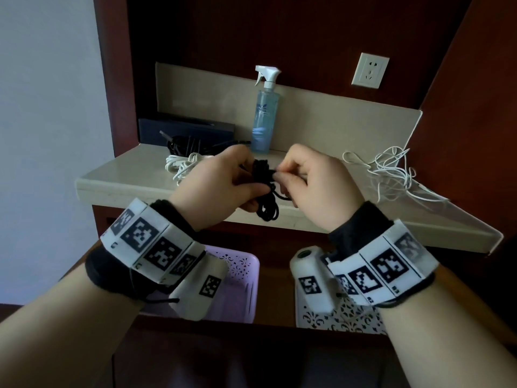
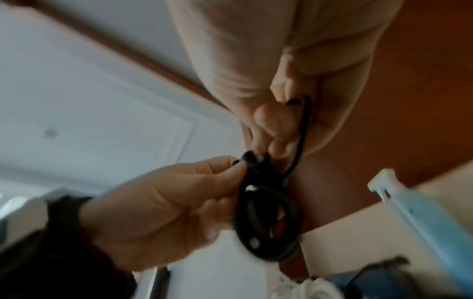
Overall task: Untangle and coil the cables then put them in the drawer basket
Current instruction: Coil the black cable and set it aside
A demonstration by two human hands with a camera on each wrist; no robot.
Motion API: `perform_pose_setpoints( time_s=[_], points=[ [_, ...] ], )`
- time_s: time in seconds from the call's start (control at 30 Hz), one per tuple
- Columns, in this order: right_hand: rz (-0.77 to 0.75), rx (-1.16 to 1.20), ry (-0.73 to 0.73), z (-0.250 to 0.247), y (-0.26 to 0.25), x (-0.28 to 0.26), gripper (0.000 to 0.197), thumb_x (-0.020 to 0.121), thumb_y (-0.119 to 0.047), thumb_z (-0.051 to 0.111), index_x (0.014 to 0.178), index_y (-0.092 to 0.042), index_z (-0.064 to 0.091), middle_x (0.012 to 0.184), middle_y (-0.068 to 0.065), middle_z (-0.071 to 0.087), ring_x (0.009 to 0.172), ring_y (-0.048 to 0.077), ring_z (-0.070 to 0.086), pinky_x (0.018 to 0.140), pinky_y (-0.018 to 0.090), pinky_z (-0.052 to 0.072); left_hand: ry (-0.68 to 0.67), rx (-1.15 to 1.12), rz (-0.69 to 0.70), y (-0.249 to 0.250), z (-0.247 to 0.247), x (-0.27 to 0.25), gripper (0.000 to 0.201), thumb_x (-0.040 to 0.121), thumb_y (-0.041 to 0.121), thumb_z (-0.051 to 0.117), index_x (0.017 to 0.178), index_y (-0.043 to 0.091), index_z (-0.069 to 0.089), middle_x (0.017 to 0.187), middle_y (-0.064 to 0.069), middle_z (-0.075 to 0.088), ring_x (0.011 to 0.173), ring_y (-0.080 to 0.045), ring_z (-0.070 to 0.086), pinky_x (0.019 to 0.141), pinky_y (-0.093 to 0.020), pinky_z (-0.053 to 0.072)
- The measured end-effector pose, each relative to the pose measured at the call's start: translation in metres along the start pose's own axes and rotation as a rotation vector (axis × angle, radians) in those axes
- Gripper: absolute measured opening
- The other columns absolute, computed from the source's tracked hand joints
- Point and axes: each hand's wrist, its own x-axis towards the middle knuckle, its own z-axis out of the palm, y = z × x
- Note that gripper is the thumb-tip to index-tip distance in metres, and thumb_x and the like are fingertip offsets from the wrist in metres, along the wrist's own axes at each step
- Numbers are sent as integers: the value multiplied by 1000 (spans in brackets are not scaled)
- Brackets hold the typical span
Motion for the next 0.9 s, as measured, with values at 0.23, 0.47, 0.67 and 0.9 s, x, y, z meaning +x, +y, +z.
perform_pose_setpoints(
  time_s=[0.23,0.47,0.67,0.9],
  points=[
    [-4,-10,-11,-6,1,10,25,85,-16,63,68,-23,48,63,-4,60,60,15,57,61,25,44,22,179,33,4,-6,8,21,82,17,70,94,15,53,77,1,71,58,-9,68,64,-26,57],
    [232,517,-24,3,7,12,19,90,-5,56,73,-15,52,52,-4,56,38,4,44,50,24,39,-4,23,-16,5,-8,7,20,81,14,70,93,18,55,70,3,69,56,-6,66,55,-16,53],
    [-148,54,216,12,-3,9,13,86,-19,56,76,-11,56,54,-13,49,47,11,51,48,22,38,-56,-122,-29,2,-15,8,22,82,4,67,88,23,58,61,8,68,57,-3,65,57,-11,50],
    [-227,-305,57,-3,-19,17,14,87,-20,58,78,-10,56,69,5,65,60,26,58,51,28,42,-38,-72,12,2,-24,7,21,85,5,63,89,25,58,66,5,69,59,-3,67,59,-11,51]
  ],
)
